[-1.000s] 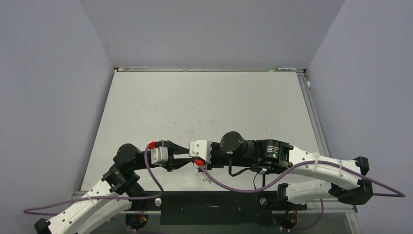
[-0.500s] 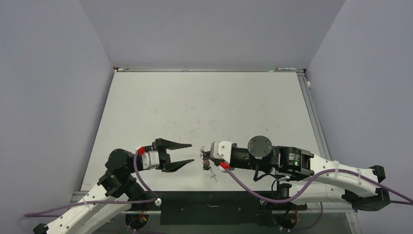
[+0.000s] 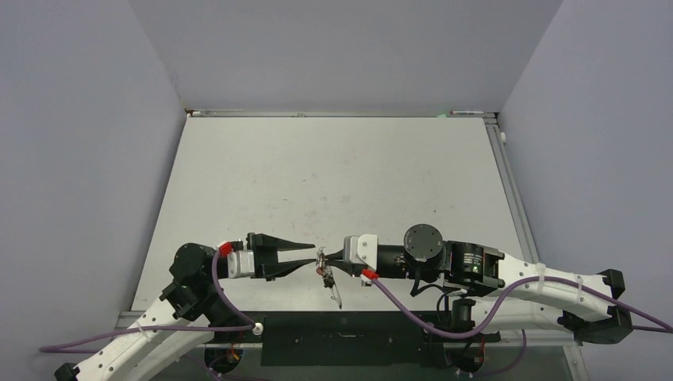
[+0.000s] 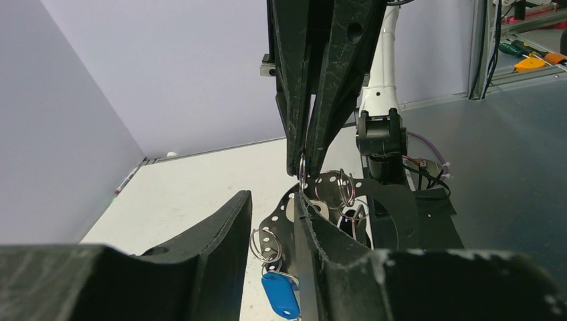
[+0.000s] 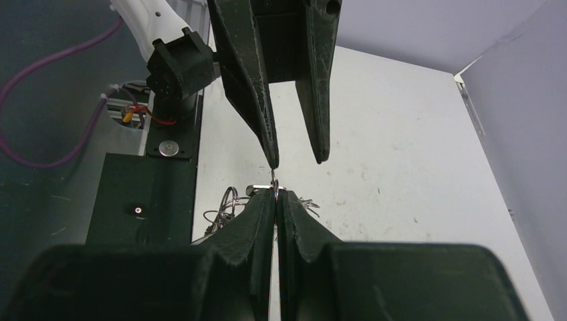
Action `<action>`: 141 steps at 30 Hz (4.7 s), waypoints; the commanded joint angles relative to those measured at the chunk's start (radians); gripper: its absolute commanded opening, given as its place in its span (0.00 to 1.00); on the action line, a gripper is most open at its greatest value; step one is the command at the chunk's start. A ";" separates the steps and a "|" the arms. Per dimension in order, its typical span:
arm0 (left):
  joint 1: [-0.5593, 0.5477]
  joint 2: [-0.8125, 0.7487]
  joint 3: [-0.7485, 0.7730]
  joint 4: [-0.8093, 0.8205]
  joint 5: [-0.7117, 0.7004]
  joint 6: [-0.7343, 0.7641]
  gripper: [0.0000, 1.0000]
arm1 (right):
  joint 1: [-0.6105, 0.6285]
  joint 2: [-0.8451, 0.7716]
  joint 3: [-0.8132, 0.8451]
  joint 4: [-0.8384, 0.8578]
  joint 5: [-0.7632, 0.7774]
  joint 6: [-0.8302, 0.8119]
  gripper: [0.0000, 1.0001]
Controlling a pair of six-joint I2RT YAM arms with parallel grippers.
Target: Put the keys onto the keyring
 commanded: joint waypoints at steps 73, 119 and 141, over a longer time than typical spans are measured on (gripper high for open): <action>0.003 0.049 -0.008 0.079 0.060 -0.029 0.24 | 0.007 -0.017 0.068 0.102 -0.027 -0.051 0.05; -0.007 0.058 0.009 0.031 0.039 -0.003 0.00 | 0.006 -0.012 -0.040 0.400 0.151 0.061 0.05; -0.007 0.029 0.024 -0.039 -0.089 0.052 0.00 | 0.007 0.054 0.054 0.206 0.303 0.147 0.05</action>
